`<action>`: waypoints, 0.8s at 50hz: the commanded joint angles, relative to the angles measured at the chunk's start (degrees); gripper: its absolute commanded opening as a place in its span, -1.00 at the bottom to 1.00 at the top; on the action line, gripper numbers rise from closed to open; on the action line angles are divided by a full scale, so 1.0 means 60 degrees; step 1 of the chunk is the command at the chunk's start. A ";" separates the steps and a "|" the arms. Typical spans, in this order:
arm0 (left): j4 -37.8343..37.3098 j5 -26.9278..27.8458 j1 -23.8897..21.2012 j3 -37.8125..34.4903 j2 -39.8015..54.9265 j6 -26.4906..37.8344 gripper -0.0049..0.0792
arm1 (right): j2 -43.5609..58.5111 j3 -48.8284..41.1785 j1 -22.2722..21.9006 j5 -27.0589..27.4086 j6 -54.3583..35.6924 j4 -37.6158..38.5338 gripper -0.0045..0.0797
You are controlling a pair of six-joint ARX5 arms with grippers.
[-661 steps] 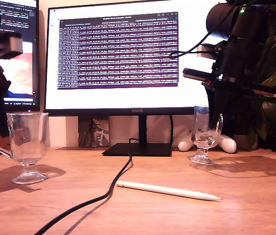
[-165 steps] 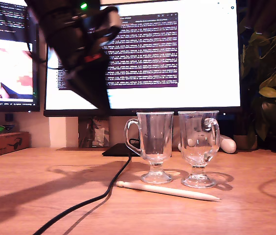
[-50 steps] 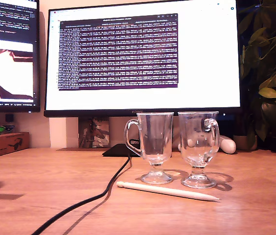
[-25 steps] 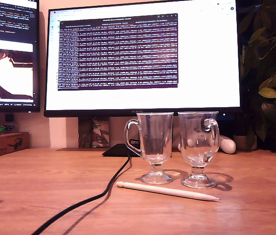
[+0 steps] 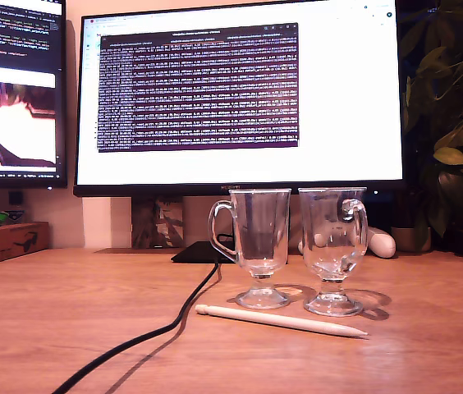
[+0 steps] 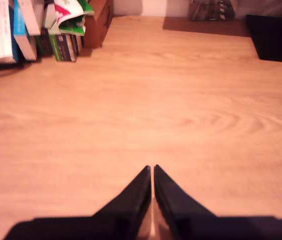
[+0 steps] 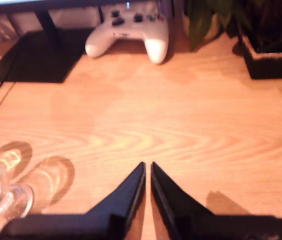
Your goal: Pick the small glass cups in front of you with each of your hands, and place them behind the white pen
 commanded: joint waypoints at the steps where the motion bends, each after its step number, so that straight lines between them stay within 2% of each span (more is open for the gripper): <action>1: -0.0029 0.0018 0.0025 -0.0368 -0.0382 -0.0033 -0.94 | -0.0248 -0.0222 0.0044 -0.0062 0.0033 0.0237 -0.91; 16: -0.1078 -0.0004 0.0022 -0.0678 -0.2299 -0.0113 -0.94 | -0.1738 -0.1315 0.0044 -0.0044 0.0113 0.0382 -0.91; 31: -0.2404 -0.0080 0.0022 -0.0831 -0.4014 -0.0306 -0.94 | -0.3912 -0.1472 0.0044 -0.0076 0.0098 -0.0262 -0.91; 40: -0.2408 -0.0332 0.0022 -0.0827 -0.4076 -0.0321 -0.94 | -0.5340 -0.1497 0.0062 -0.0076 0.0000 -0.0783 -0.91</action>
